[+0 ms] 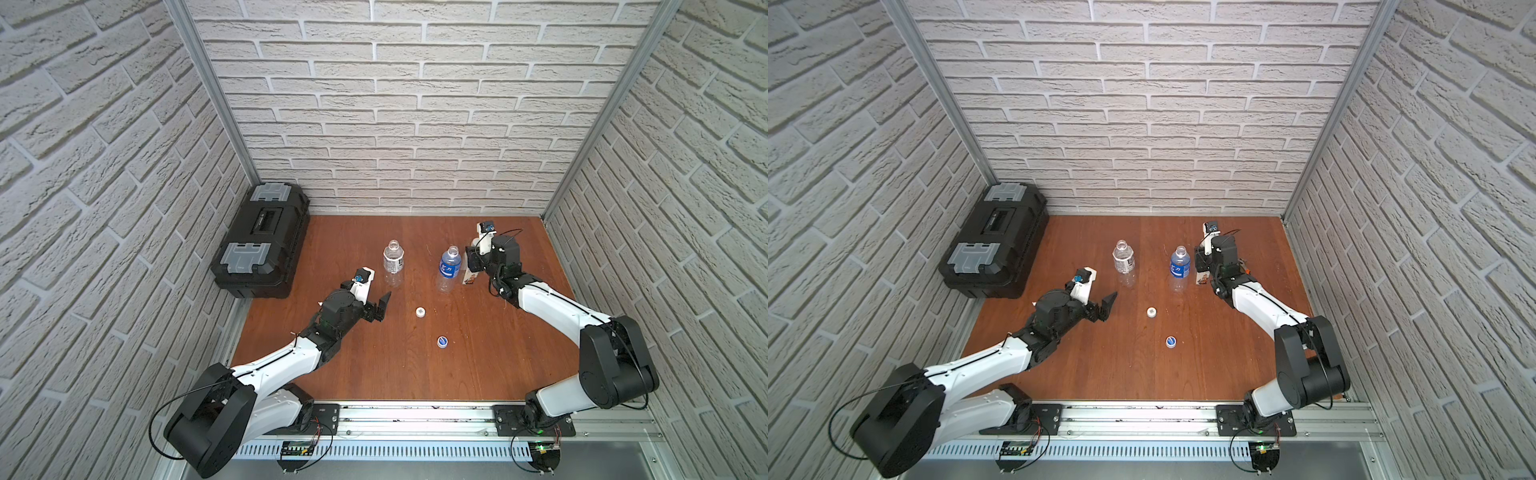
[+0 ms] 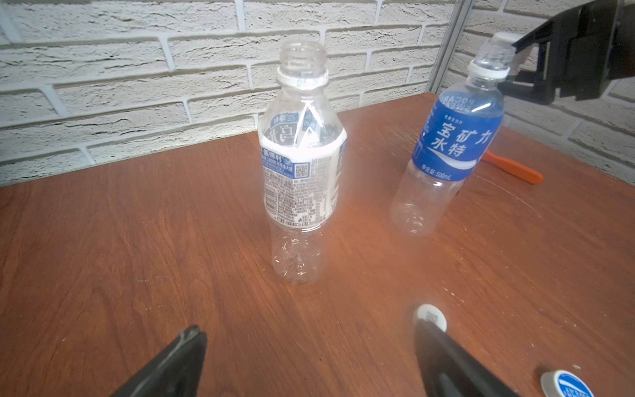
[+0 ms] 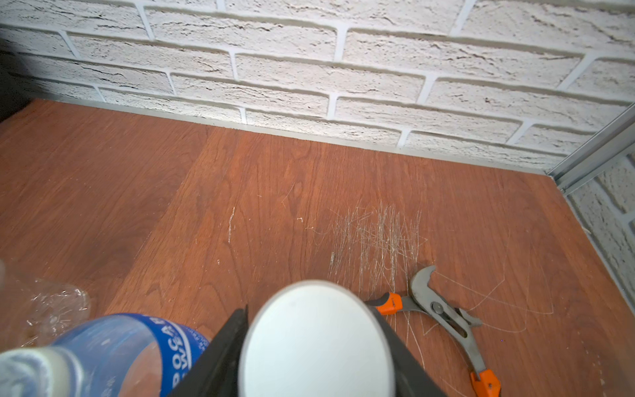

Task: Screw on the bottle caps
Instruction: Place the plastic bottle at the center of the board, then pick up the plastic bottle at the center of the board.

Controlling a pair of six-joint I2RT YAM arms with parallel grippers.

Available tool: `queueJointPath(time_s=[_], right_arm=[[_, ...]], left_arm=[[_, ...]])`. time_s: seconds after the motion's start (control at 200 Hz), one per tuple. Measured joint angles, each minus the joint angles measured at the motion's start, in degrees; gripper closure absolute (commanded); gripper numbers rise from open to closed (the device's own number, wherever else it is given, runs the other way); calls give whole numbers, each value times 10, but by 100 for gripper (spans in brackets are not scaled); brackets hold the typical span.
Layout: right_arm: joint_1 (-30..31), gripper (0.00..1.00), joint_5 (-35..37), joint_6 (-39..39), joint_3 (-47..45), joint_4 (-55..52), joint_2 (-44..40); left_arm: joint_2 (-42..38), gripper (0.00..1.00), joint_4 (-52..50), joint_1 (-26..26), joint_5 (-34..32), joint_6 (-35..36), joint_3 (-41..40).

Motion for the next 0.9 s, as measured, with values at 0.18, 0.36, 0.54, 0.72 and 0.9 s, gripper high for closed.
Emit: queueJointPath(time_s=[0.18,0.36,0.54,0.72,0.9], right_arm=[[0,2,-2,-2,-1,-15,-11],[0,0,13,-10,-22,-27,-69],[0,2,30,-28,-28,-87,-160],[39,7,-35,-47,28,-174,-217],[157,12,-102,-57,146,-201,-135]], left_arm=[[0,2,0,0,4,2,0],[-1,2,-1,0,6,9,0],[-13,2,-2,5,5,27,-1],[-15,2,0,27,9,38,-9],[-15,2,11,56,17,38,-30]])
